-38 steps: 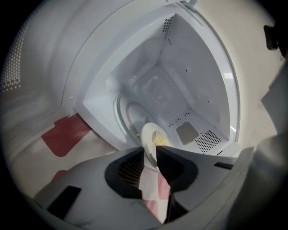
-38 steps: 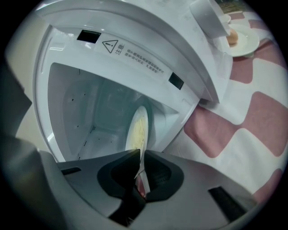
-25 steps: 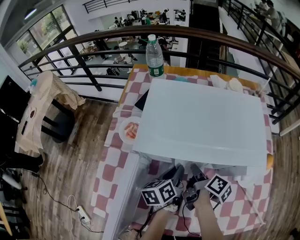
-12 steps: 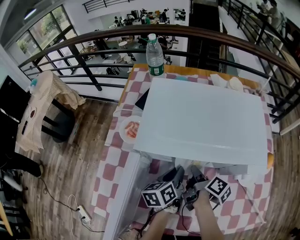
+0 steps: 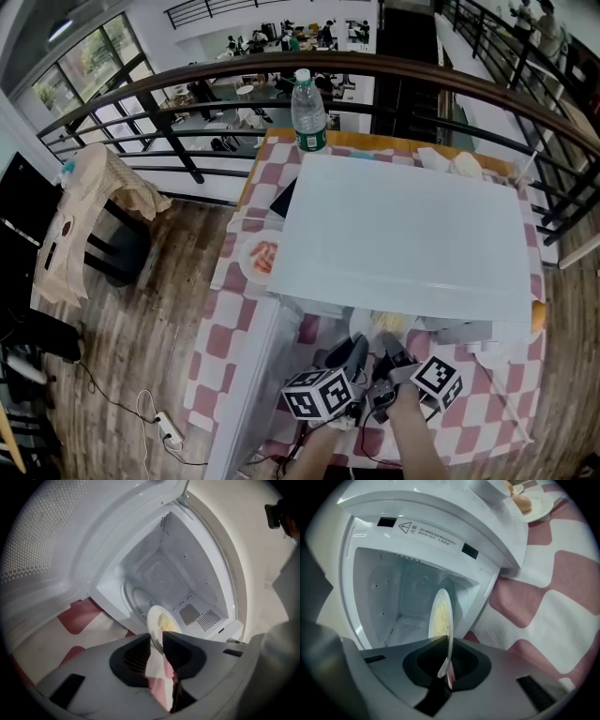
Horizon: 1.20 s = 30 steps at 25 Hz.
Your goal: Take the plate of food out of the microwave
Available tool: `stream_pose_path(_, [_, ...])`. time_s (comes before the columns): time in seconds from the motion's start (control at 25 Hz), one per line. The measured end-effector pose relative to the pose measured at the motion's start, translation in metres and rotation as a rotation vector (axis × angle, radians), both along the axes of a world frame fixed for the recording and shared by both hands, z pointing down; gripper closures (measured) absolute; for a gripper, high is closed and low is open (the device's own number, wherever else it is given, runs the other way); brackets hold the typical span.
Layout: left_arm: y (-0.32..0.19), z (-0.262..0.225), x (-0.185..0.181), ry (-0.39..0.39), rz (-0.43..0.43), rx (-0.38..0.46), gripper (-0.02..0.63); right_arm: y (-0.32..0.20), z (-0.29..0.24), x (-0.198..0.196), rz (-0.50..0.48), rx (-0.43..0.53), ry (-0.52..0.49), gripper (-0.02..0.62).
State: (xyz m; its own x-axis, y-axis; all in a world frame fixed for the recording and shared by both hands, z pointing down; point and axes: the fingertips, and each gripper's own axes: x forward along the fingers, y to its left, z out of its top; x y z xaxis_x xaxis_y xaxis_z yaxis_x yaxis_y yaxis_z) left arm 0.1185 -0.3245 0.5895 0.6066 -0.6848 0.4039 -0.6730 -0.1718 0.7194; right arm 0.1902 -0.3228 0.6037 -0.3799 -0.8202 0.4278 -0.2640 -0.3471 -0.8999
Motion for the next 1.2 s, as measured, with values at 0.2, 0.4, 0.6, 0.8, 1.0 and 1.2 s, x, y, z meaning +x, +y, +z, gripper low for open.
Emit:
stream_pose_path(0.2, [0.011,-0.012,0.002,0.010,0.017,0.026,0.506,0.010,-0.014,0.002,-0.006,0.019,0.011,0.572])
stream_pose_path(0.4, [0.026,-0.026,0.004,0.011,0.017,0.047,0.506,0.025,-0.026,0.004,-0.007,0.025,0.008,0.571])
stream_pose_path(0.6, [0.044,-0.032,0.005,0.007,0.010,0.061,0.506,0.042,-0.034,0.005,-0.024,0.037,0.019,0.571])
stream_pose_path(0.8, [0.063,-0.037,0.006,0.014,-0.002,0.065,0.506,0.061,-0.038,0.006,-0.031,0.047,0.026,0.571])
stream_pose_path(1.0, [0.082,-0.043,0.006,0.016,-0.020,0.064,0.508,0.078,-0.044,0.005,-0.052,0.053,0.023,0.568])
stream_pose_path(1.2, [0.104,-0.049,0.004,0.025,-0.051,0.063,0.511,0.098,-0.049,0.004,-0.073,0.057,0.016,0.568])
